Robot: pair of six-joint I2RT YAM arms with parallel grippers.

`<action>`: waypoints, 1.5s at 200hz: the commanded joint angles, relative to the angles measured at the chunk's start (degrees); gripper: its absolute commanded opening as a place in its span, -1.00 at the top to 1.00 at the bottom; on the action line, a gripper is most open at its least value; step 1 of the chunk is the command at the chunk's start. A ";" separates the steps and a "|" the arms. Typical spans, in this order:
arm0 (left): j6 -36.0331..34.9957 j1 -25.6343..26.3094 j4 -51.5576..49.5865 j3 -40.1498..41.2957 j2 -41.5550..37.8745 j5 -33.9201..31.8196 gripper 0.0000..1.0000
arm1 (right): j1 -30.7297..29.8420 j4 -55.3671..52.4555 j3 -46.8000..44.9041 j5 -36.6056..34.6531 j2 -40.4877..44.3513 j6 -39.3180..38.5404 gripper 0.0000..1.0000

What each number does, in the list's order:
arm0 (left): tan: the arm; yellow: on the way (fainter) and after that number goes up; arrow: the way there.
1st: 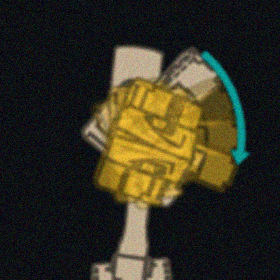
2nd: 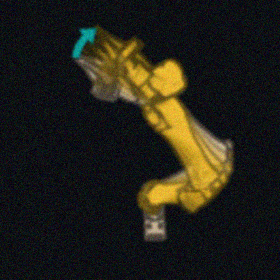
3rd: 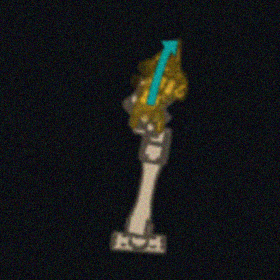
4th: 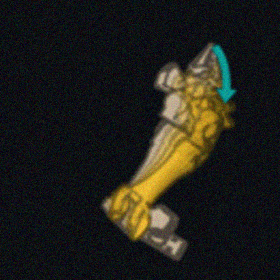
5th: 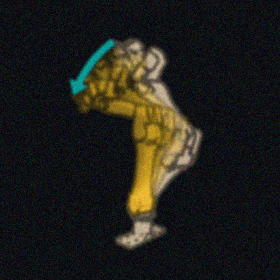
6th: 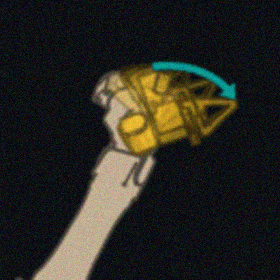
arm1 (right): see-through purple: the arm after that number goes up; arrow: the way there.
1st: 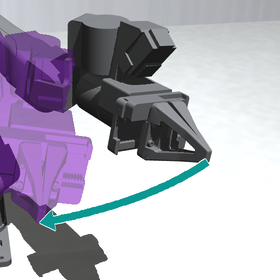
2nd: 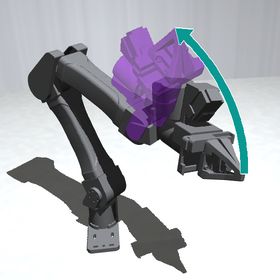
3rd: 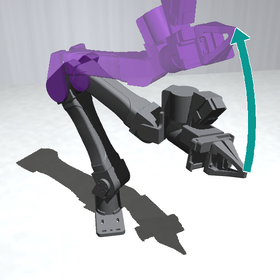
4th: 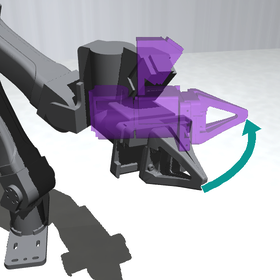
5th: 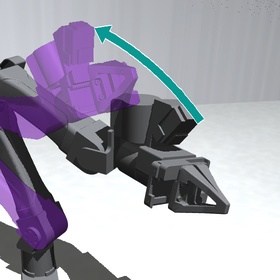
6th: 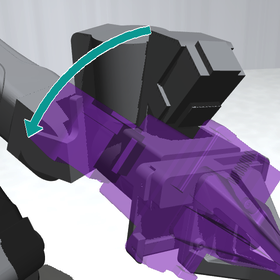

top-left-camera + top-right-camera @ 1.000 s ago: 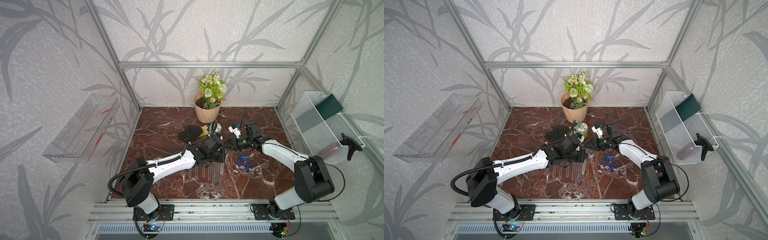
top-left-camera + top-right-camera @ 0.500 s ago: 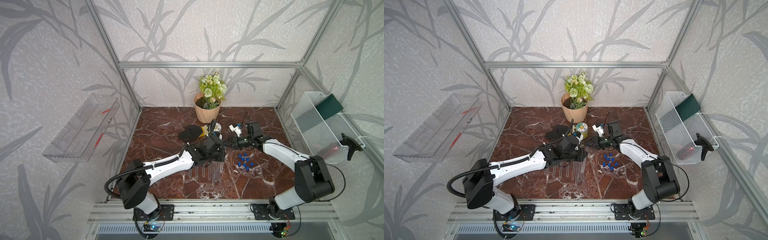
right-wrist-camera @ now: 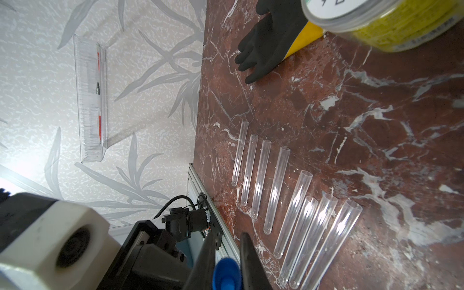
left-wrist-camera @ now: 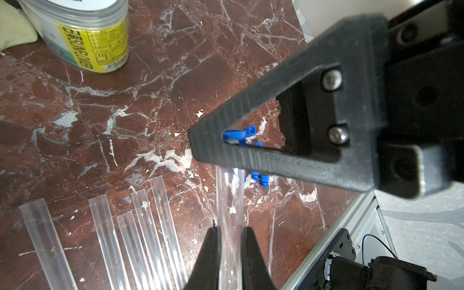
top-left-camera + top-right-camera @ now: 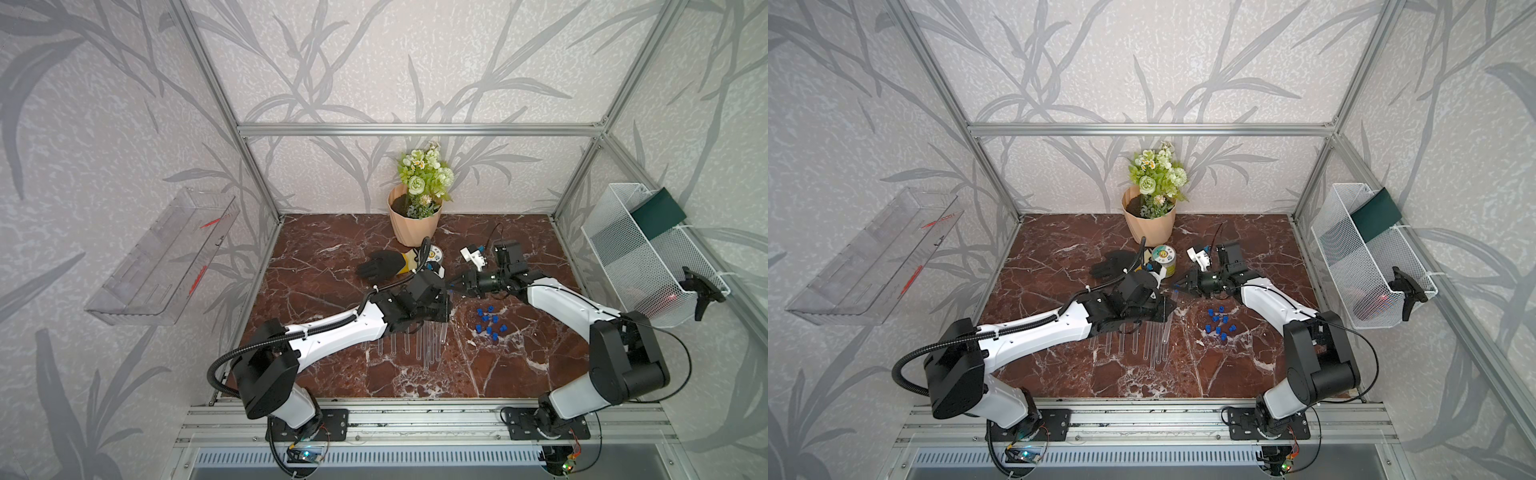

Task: Remove stoppers from test tubes
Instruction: Open the stopper on the test tube, then place the test tube at the center of the board.

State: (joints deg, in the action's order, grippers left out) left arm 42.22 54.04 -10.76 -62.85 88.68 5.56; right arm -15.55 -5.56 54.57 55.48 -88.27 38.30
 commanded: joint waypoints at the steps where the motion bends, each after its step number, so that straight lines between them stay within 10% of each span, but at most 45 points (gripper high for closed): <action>1: 1.29 1.06 -9.65 2.03 -0.74 1.63 0.79 | 2.94 8.47 2.38 -2.83 0.29 1.94 0.94; 149: 1.51 1.07 -8.74 1.12 0.58 1.79 0.79 | 4.19 -12.89 6.15 -10.53 1.88 -13.02 0.94; 300: 6.07 4.09 -25.76 -24.71 27.38 -6.52 0.74 | 13.92 -36.25 3.97 -23.22 9.16 -26.26 0.91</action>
State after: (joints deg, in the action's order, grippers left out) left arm 46.28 57.87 -29.93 -84.66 114.32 2.83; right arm -2.07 -39.44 59.33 33.41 -80.58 13.61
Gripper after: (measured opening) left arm 0.135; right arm 0.160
